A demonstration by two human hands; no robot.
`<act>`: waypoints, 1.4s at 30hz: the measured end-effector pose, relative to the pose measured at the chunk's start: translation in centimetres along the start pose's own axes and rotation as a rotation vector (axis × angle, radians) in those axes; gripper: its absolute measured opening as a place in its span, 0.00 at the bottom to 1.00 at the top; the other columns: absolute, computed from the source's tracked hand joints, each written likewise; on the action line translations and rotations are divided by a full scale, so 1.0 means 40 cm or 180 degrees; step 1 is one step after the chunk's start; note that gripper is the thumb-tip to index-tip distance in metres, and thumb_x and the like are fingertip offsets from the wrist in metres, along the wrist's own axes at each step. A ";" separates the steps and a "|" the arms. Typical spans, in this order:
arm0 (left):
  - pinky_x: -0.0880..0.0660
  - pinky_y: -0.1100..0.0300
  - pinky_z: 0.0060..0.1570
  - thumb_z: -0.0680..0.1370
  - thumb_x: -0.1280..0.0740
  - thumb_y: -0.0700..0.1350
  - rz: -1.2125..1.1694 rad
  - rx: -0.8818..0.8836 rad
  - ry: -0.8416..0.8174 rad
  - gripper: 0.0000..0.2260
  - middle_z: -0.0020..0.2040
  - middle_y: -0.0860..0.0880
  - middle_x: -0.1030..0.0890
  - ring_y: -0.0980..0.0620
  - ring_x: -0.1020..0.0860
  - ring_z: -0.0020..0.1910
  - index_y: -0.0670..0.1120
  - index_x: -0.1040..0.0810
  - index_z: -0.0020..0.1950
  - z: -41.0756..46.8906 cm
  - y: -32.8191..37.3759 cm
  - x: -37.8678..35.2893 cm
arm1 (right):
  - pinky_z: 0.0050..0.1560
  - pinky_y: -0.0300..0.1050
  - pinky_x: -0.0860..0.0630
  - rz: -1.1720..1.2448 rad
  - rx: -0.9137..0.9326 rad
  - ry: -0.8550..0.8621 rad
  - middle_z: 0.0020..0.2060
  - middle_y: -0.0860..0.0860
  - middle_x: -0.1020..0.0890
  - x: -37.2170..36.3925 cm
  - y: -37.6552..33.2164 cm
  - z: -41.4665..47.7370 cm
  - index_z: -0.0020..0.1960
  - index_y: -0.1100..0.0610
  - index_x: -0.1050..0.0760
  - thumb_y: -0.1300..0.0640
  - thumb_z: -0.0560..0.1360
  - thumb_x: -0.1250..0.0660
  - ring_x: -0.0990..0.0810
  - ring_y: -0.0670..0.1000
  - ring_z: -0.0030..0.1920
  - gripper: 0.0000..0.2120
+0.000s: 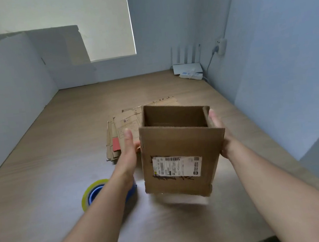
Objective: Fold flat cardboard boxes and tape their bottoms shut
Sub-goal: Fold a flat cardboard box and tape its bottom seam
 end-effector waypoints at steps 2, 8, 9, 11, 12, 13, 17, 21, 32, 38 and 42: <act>0.46 0.45 0.71 0.68 0.54 0.77 0.0073 0.0212 0.0010 0.39 0.70 0.58 0.30 0.54 0.36 0.71 0.59 0.38 0.74 -0.019 -0.016 -0.025 | 0.65 0.54 0.29 0.0017 -0.0278 -0.0467 0.69 0.53 0.28 -0.010 -0.009 -0.012 0.73 0.49 0.35 0.28 0.72 0.46 0.29 0.56 0.68 0.37; 0.31 0.70 0.58 0.70 0.39 0.71 0.0143 -0.0752 0.0206 0.29 0.66 0.64 0.30 0.64 0.32 0.65 0.64 0.33 0.69 -0.046 0.015 -0.040 | 0.51 0.53 0.23 -0.0954 -0.0326 0.0144 0.56 0.51 0.29 0.079 -0.036 -0.035 0.67 0.53 0.32 0.33 0.71 0.36 0.24 0.55 0.58 0.33; 0.29 0.73 0.50 0.69 0.35 0.69 0.0168 -0.0883 0.0146 0.25 0.64 0.63 0.27 0.64 0.28 0.62 0.65 0.29 0.64 -0.051 0.023 -0.039 | 0.46 0.50 0.22 -0.1060 -0.0199 0.0317 0.55 0.51 0.27 0.099 -0.036 -0.038 0.65 0.56 0.30 0.36 0.72 0.35 0.23 0.54 0.53 0.30; 0.25 0.69 0.42 0.68 0.32 0.62 0.0203 -0.0983 0.0006 0.19 0.63 0.57 0.24 0.56 0.24 0.59 0.62 0.23 0.58 -0.063 0.022 -0.036 | 0.38 0.47 0.22 -0.0834 0.0007 0.0174 0.51 0.55 0.21 0.121 -0.030 -0.048 0.57 0.59 0.25 0.39 0.74 0.35 0.20 0.52 0.45 0.25; 0.24 0.66 0.42 0.68 0.31 0.61 0.0252 -0.0974 -0.0034 0.19 0.64 0.56 0.25 0.53 0.24 0.60 0.60 0.22 0.57 -0.069 0.017 -0.032 | 0.39 0.47 0.22 -0.0638 0.0044 -0.0067 0.48 0.56 0.19 0.121 -0.030 -0.058 0.54 0.60 0.23 0.38 0.74 0.36 0.19 0.53 0.44 0.25; 0.24 0.65 0.43 0.66 0.31 0.62 0.0329 -0.0931 -0.0079 0.20 0.66 0.57 0.25 0.52 0.25 0.61 0.59 0.21 0.57 -0.076 0.011 -0.026 | 0.42 0.48 0.23 -0.0503 0.0063 -0.0317 0.47 0.57 0.17 0.119 -0.029 -0.070 0.52 0.59 0.22 0.36 0.74 0.38 0.18 0.53 0.45 0.26; 0.25 0.62 0.54 0.60 0.30 0.66 0.0706 -0.0691 -0.0403 0.27 0.68 0.61 0.28 0.56 0.28 0.65 0.59 0.21 0.58 -0.099 -0.013 0.000 | 0.60 0.49 0.32 -0.0793 0.0269 -0.1196 0.56 0.47 0.18 0.110 -0.017 -0.098 0.60 0.53 0.22 0.27 0.67 0.42 0.23 0.46 0.60 0.35; 0.28 0.63 0.57 0.67 0.26 0.57 0.0851 -0.0585 -0.0452 0.17 0.65 0.62 0.26 0.60 0.29 0.64 0.57 0.19 0.55 -0.082 -0.017 0.017 | 0.68 0.46 0.37 -0.2042 0.0340 -0.1769 0.66 0.41 0.28 0.091 -0.017 -0.115 0.65 0.43 0.26 0.30 0.61 0.32 0.32 0.44 0.67 0.35; 0.28 0.59 0.49 0.74 0.28 0.44 0.1062 -0.0332 0.0372 0.37 0.59 0.48 0.32 0.49 0.29 0.57 0.51 0.46 0.77 -0.003 -0.038 -0.009 | 0.51 0.41 0.25 -0.2313 0.0801 -0.0560 0.56 0.50 0.26 0.069 0.010 -0.079 0.76 0.52 0.46 0.56 0.72 0.27 0.26 0.50 0.55 0.40; 0.28 0.63 0.46 0.75 0.29 0.46 0.0758 0.0070 0.0315 0.38 0.63 0.47 0.34 0.50 0.28 0.56 0.51 0.49 0.78 0.008 -0.071 -0.010 | 0.70 0.56 0.36 -0.2280 0.1132 -0.0474 0.74 0.48 0.40 0.054 -0.021 -0.041 0.77 0.44 0.55 0.55 0.69 0.25 0.40 0.52 0.73 0.49; 0.27 0.60 0.44 0.74 0.28 0.50 0.0740 0.0167 0.0499 0.40 0.57 0.49 0.29 0.51 0.25 0.53 0.51 0.49 0.78 0.012 -0.077 -0.009 | 0.57 0.45 0.33 -0.2334 0.1236 -0.0265 0.53 0.47 0.24 0.042 0.000 -0.031 0.54 0.53 0.21 0.49 0.77 0.36 0.29 0.53 0.61 0.11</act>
Point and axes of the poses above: each hand's wrist, its own z-axis towards the middle knuckle, its own x-axis out of the back of the hand, y = z × x, the point moved 3 cm from there along z, towards the middle knuckle
